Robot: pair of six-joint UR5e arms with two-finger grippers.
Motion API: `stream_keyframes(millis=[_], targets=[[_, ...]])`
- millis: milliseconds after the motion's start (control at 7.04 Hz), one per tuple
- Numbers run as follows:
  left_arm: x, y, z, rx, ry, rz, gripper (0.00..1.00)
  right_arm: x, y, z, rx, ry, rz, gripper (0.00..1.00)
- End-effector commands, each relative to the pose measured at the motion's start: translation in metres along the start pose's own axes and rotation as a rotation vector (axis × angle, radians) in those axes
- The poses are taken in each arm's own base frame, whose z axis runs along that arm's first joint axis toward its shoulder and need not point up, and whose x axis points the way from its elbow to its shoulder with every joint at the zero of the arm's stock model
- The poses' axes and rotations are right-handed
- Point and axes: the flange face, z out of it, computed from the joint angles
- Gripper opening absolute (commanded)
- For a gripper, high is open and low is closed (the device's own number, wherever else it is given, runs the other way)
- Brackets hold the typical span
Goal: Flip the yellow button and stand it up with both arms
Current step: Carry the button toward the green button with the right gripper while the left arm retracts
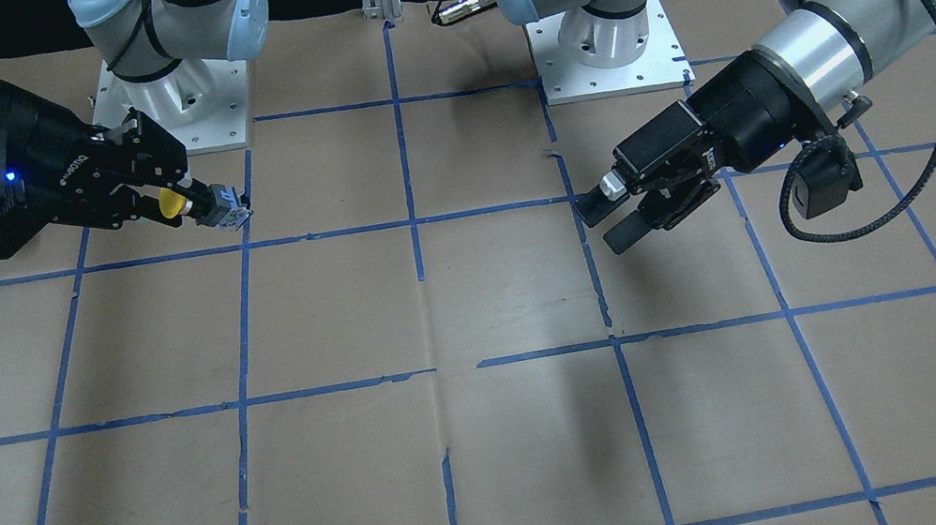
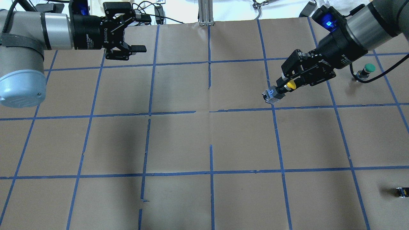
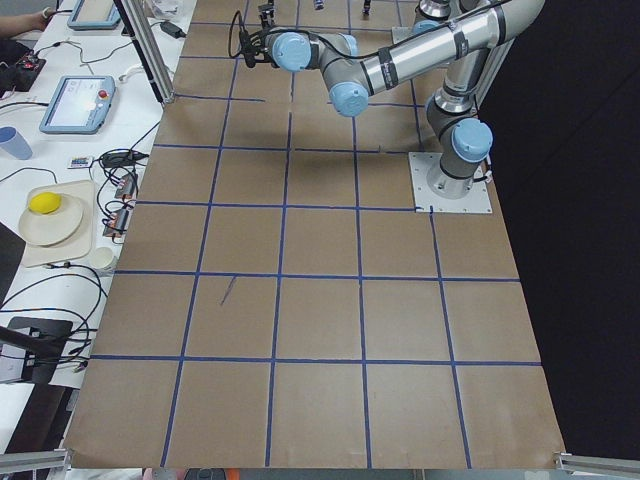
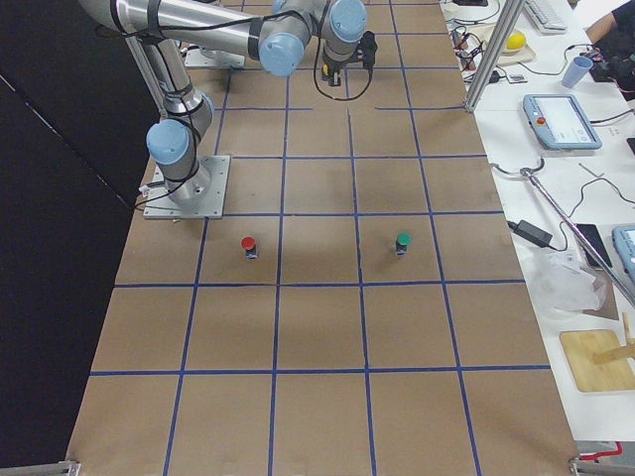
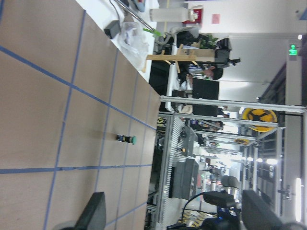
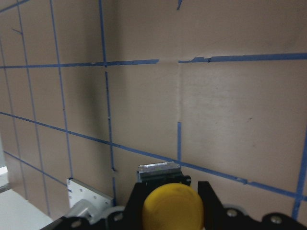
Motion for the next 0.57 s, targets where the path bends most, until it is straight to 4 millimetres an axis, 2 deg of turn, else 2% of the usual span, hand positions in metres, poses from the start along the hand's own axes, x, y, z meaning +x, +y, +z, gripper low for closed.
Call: stream_keyframes(millis=[0, 142, 284, 426], targets=[[-0.008, 0.013, -0.007, 0.064, -0.312, 0.026, 0.99, 0.03, 0.011, 0.017, -0.075, 0.128, -0.25, 0.41], [-0.01, 0.019, -0.001, 0.071, -0.458, 0.048, 0.99, 0.048, 0.019, 0.021, -0.119, 0.159, -0.34, 0.4], [-0.008, 0.024, 0.0, 0.037, -0.596, 0.049, 0.99, 0.07, 0.023, 0.013, -0.127, 0.156, -0.462, 0.39], [0.003, 0.032, 0.007, 0.008, -0.674, 0.069, 0.99, 0.099, 0.033, 0.007, -0.167, 0.168, -0.58, 0.39]])
